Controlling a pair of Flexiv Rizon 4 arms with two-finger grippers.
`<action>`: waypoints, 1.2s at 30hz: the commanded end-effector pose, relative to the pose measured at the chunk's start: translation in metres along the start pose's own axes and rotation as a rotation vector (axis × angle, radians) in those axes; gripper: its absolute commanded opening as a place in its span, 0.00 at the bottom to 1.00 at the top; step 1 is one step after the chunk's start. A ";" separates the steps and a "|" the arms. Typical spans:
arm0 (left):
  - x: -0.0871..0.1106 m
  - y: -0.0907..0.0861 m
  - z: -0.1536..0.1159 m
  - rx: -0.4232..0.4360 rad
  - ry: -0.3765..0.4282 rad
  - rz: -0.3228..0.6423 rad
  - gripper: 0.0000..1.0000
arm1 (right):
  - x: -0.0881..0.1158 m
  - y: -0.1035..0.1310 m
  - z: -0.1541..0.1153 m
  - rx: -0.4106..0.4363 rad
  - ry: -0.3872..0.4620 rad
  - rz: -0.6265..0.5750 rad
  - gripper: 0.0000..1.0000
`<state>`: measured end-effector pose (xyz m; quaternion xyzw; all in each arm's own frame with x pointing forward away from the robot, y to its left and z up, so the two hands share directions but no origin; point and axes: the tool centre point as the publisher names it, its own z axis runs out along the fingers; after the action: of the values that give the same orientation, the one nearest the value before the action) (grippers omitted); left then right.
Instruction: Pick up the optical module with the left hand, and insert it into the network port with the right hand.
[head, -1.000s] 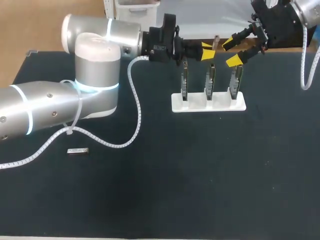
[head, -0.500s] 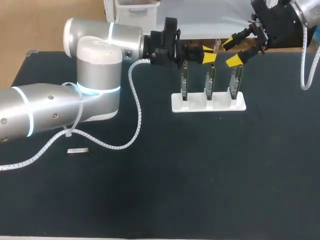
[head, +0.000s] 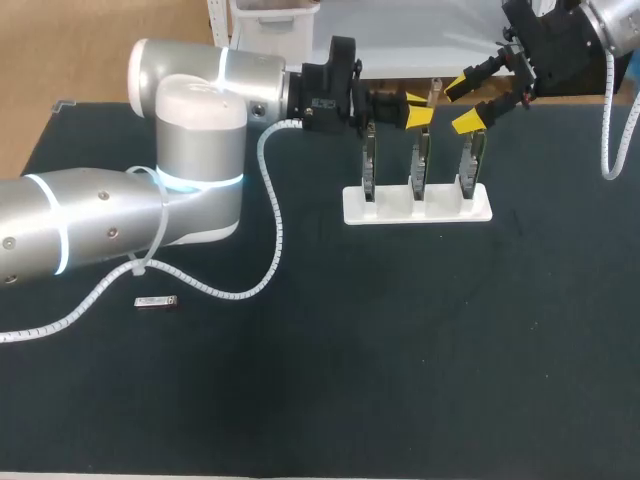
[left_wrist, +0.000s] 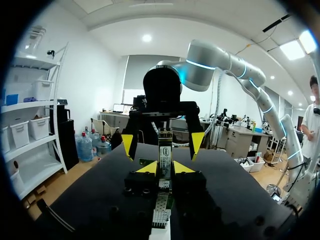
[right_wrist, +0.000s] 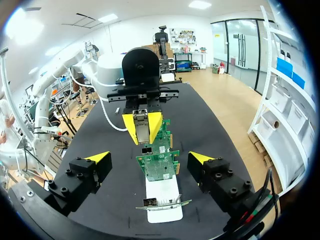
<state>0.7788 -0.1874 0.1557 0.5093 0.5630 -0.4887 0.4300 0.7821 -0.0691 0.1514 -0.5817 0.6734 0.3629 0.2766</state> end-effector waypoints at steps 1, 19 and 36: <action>0.002 -0.002 0.003 -0.012 0.015 0.012 0.00 | 0.000 0.000 0.000 0.001 -0.001 -0.001 1.00; 0.003 -0.002 0.004 -0.016 0.019 0.010 0.00 | -0.008 0.001 -0.003 0.022 -0.010 -0.013 1.00; 0.003 -0.002 0.004 -0.016 0.019 0.010 0.00 | -0.029 0.011 -0.004 0.002 -0.045 -0.064 1.00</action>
<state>0.7784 -0.1908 0.1523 0.5143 0.5676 -0.4785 0.4294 0.7785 -0.0558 0.1772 -0.5938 0.6485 0.3681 0.3023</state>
